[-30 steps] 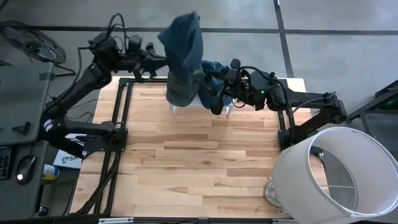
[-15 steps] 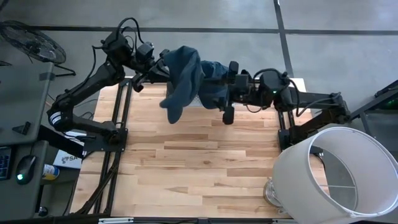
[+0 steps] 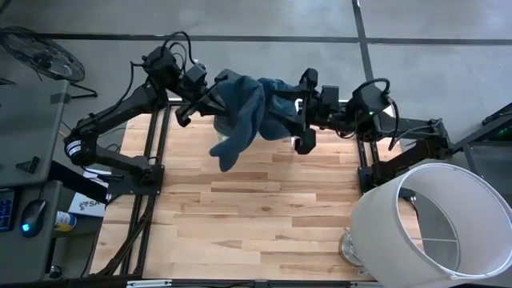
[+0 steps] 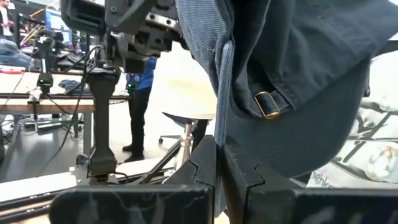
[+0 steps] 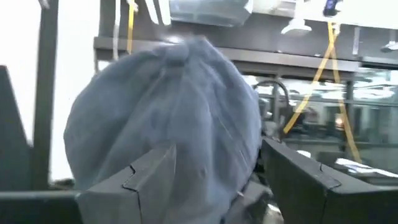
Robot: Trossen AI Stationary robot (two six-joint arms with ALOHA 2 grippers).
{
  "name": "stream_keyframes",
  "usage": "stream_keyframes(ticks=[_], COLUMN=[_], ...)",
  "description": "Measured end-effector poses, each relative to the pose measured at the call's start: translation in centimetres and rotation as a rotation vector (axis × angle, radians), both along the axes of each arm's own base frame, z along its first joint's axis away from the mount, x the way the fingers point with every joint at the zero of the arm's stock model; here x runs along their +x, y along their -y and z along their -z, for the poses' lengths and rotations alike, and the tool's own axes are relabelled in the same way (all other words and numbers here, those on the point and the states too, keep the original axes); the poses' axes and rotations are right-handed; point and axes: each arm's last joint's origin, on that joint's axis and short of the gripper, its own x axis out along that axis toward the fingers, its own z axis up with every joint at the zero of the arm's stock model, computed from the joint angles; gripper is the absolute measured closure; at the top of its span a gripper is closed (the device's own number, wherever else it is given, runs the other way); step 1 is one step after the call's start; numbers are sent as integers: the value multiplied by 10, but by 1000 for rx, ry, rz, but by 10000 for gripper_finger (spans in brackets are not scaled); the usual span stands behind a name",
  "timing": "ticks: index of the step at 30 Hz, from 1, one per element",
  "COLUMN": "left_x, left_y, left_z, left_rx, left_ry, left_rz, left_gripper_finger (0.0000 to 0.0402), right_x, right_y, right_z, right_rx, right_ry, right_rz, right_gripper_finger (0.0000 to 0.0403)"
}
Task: Pick & Place hat
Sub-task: Put the blue cap on the shelf
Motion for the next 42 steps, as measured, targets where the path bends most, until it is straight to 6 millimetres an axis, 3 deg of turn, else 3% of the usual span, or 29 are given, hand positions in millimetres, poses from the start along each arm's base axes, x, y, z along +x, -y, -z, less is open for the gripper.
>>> stream_keyframes(ticks=[7, 13, 26, 32, 42], left_x=[17, 17, 17, 18, 44], left_y=[0, -1, 0, -1, 5], left_z=[10, 10, 10, 11, 27], left_rx=[-24, -19, -8, -9, -34], left_ry=[-29, -21, -18, -20, -65], left_rz=[7, -8, -9, -8, 52], left_gripper_finger=[400, 400, 400, 400, 400], right_x=[0, -2, -2, 1, 6], right_y=[1, 0, 1, 1, 7], right_z=[1, 1, 1, 1, 5], right_rx=[8, -24, 9, 7, 14], right_ry=[-6, -30, -22, -11, -29], right_rz=[-121, -133, -172, -183, -173], right_gripper_finger=[172, 169, 91, 89, 113])
